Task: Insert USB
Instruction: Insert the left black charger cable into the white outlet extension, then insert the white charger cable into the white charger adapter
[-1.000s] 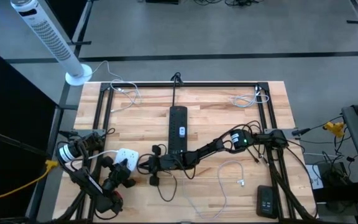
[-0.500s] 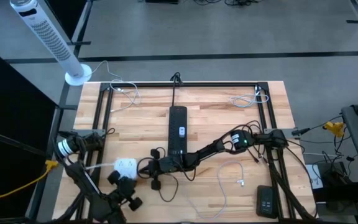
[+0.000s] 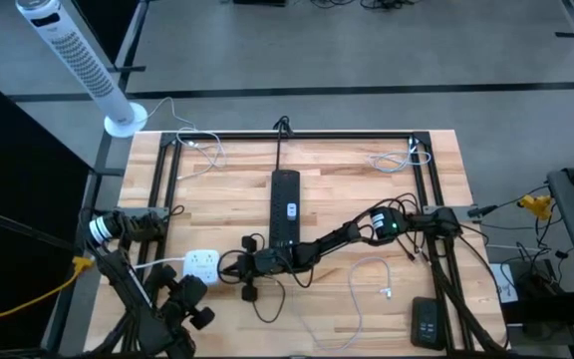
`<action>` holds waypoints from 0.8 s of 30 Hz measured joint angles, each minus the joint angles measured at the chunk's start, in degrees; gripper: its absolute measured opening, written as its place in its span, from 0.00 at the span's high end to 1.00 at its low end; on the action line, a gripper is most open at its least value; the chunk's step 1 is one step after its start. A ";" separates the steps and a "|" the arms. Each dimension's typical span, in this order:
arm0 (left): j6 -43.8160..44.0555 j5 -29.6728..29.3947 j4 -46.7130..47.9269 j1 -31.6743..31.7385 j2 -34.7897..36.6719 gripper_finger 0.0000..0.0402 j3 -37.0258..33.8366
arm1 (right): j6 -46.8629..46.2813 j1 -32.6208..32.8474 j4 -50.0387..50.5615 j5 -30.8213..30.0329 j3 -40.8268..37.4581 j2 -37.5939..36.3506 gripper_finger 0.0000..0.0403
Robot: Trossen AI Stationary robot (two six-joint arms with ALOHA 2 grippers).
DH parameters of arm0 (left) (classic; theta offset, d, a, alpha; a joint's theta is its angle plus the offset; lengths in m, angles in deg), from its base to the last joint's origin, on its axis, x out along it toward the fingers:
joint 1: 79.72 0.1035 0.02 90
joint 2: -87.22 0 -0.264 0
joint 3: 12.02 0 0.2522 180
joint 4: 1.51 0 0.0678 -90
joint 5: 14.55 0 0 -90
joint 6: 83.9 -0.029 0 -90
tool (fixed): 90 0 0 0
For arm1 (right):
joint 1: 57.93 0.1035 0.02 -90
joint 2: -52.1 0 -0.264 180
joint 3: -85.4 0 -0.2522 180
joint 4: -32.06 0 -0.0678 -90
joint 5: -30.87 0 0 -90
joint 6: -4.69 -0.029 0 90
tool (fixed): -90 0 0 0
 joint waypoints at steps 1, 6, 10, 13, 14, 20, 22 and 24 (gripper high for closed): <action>0.15 0.32 -1.13 0.02 0.00 1.00 -0.66 | 0.75 0.06 0.12 0.72 0.00 0.00 0.96; 0.58 2.03 -2.13 0.00 -0.02 1.00 -1.58 | 5.12 1.17 2.24 2.27 -0.29 -0.16 0.78; 0.64 2.39 -1.28 0.00 -0.01 1.00 -0.95 | 10.12 1.87 7.83 2.81 -0.31 -3.44 0.55; 0.66 2.02 0.27 0.02 0.00 1.00 0.00 | 14.15 2.73 11.50 -1.56 -0.31 -7.22 0.44; 0.72 1.22 1.34 0.02 0.01 1.00 0.44 | 15.99 3.25 11.94 -3.31 -0.28 -8.48 0.42; 1.58 -9.75 4.20 0.12 0.24 1.00 2.57 | 28.68 7.88 18.34 -11.68 -0.24 -16.91 0.40; 1.87 -18.15 4.12 0.63 0.24 1.00 2.94 | 31.83 9.22 21.99 -14.63 -0.26 -20.00 0.42; 1.52 -27.27 4.22 1.60 0.33 1.00 3.33 | 33.24 10.55 26.75 -16.73 -0.65 -23.34 0.45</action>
